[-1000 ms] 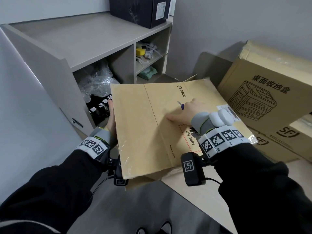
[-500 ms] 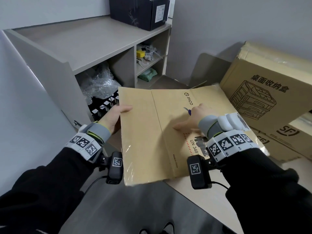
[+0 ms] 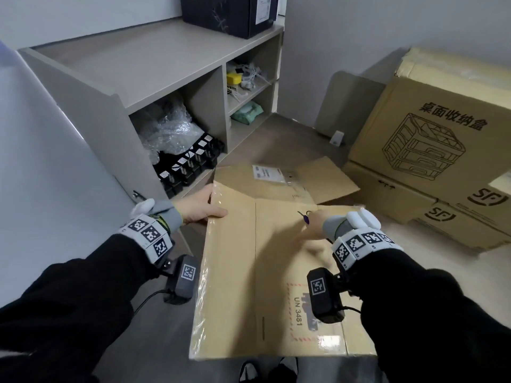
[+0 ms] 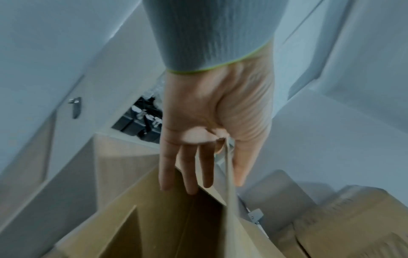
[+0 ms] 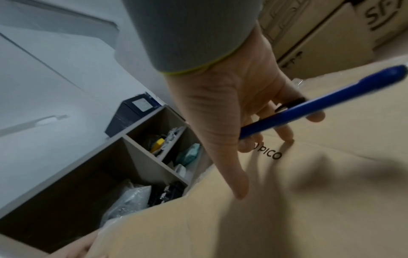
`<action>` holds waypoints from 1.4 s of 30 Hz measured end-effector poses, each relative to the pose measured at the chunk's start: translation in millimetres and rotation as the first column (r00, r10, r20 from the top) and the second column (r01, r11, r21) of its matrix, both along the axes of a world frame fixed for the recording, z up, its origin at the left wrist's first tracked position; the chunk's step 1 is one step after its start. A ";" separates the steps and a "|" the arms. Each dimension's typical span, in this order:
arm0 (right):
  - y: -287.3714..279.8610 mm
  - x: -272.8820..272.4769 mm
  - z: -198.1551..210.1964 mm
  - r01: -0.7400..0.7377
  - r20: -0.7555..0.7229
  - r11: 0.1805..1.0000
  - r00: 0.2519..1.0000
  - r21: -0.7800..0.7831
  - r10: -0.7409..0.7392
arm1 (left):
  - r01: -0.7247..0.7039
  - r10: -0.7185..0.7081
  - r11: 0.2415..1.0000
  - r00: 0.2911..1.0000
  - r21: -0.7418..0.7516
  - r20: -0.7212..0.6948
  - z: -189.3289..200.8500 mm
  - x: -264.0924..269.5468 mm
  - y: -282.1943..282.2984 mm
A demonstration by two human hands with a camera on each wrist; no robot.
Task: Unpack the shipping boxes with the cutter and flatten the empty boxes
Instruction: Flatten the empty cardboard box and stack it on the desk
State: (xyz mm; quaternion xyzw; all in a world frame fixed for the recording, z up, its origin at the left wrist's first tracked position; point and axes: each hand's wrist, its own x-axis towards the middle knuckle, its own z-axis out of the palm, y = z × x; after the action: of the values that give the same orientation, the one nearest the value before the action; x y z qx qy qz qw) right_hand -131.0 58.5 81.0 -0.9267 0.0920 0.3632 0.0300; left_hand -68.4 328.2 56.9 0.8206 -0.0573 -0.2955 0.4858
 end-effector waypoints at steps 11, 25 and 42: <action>10.0 -20.9 -75.4 0.070 -0.038 0.989 0.997 0.131 -0.065 | -0.065 0.086 0.980 0.990 0.187 -0.109 -73.7 -33.6 14.2; 4.3 -3.3 -92.1 0.140 -0.009 0.971 0.990 0.194 -0.141 | -0.293 0.355 0.894 0.925 0.338 -0.137 -134.7 -22.7 5.2; 5.5 33.3 -78.3 0.041 -0.067 0.987 0.997 0.157 -0.031 | -0.402 0.400 0.863 0.914 0.307 0.074 -117.2 -4.8 0.1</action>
State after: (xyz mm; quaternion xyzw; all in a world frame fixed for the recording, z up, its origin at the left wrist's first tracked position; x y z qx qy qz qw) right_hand -97.7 64.0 2.6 -0.9073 0.0805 0.3985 0.1073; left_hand -73.3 328.3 -60.2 0.8826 0.1606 -0.1903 0.3988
